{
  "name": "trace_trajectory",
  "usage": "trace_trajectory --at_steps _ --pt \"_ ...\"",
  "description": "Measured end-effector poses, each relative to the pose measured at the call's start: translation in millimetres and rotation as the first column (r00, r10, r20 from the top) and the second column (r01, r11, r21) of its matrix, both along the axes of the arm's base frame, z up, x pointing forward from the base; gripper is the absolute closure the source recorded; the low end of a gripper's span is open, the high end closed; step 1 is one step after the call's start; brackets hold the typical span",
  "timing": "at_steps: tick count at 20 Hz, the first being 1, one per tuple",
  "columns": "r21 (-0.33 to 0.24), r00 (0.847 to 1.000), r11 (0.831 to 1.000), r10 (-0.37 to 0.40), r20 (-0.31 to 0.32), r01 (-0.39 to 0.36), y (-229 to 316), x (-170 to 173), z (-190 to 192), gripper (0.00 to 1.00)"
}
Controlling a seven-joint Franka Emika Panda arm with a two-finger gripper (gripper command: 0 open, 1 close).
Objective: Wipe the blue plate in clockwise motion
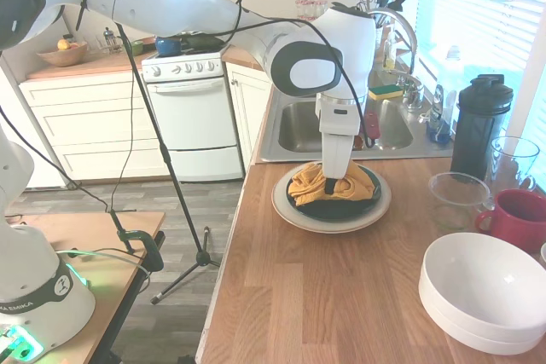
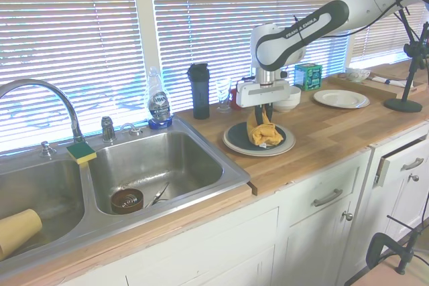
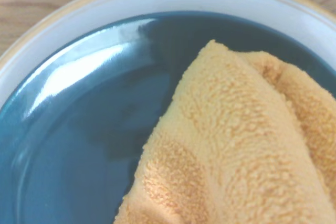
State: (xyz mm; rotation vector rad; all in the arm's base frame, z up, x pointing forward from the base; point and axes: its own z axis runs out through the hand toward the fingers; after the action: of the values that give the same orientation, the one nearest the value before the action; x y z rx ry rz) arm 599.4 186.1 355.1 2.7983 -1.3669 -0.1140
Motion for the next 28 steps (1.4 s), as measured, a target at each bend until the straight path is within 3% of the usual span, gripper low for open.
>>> trace_trajectory --at_steps 15,28 --pt "0.001 0.999 0.999 0.033 0.006 -0.033 48 -14 -2 1.00" --pt "0.014 0.997 0.998 -0.055 0.053 0.054 27 46 1 1.00"
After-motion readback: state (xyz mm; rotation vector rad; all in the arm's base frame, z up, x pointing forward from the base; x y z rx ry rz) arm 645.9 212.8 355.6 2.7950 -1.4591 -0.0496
